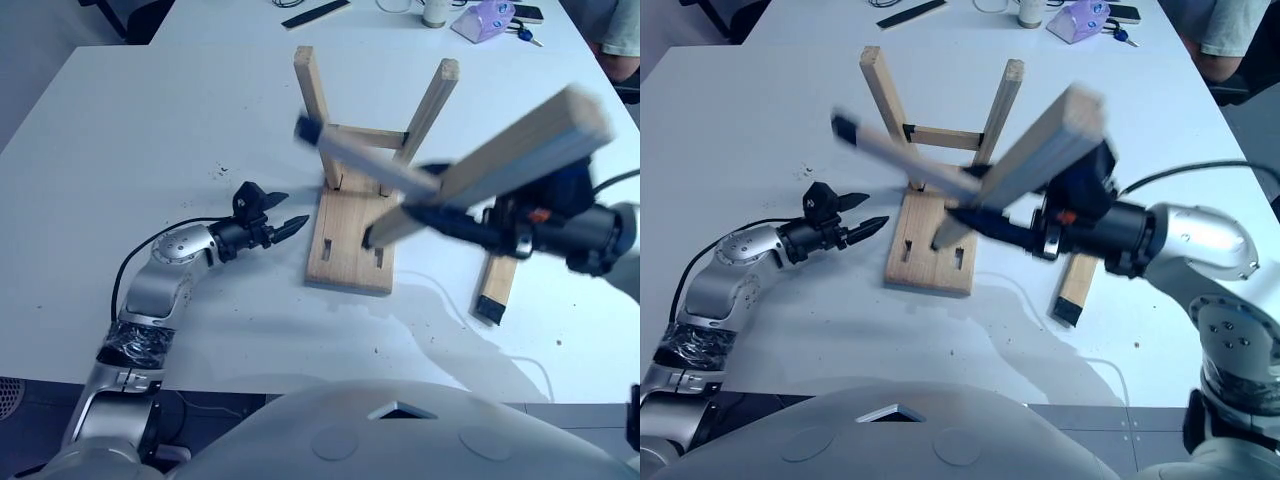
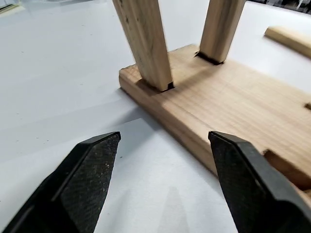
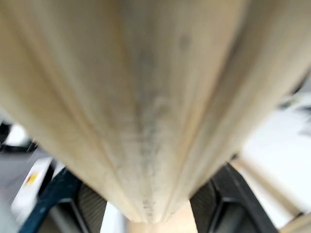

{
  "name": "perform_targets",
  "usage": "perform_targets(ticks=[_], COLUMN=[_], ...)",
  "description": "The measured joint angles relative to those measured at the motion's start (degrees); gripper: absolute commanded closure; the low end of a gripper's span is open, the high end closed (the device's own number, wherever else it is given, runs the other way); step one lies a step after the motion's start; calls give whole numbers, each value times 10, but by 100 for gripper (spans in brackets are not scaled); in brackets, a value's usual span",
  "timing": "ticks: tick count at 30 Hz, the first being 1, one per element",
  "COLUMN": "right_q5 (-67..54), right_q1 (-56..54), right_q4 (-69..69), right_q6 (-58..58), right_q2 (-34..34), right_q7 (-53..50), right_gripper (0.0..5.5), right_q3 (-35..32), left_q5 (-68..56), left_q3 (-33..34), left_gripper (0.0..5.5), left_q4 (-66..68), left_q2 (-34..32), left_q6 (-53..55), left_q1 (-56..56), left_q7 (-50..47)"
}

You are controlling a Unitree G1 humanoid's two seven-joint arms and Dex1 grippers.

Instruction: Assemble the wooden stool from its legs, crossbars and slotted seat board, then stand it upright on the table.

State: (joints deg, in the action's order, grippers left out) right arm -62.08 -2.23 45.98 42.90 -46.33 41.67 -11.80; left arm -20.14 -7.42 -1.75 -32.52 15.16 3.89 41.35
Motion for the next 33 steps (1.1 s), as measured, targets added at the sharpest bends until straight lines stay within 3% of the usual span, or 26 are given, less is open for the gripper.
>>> perform_targets(ticks=[8,22,33], right_q5=[104,221,318], right_q1=[17,40,67], right_q4=[-62,-153,-149], right_q6=[-52,-146,-274], right_q2=[5,53,19], right_q7=[59,88,164], right_gripper=[347,347,347], right_q3=[55,97,139], left_q5=[101,110,117], left_q3=[-40,-47,-46], left_gripper=[214,214,214], left_q4=[61,57,59], left_q2=[15,28,27], left_q6=[-97,-99,-97], left_q1=[-1,-3,-2], left_q7=[12,50,71])
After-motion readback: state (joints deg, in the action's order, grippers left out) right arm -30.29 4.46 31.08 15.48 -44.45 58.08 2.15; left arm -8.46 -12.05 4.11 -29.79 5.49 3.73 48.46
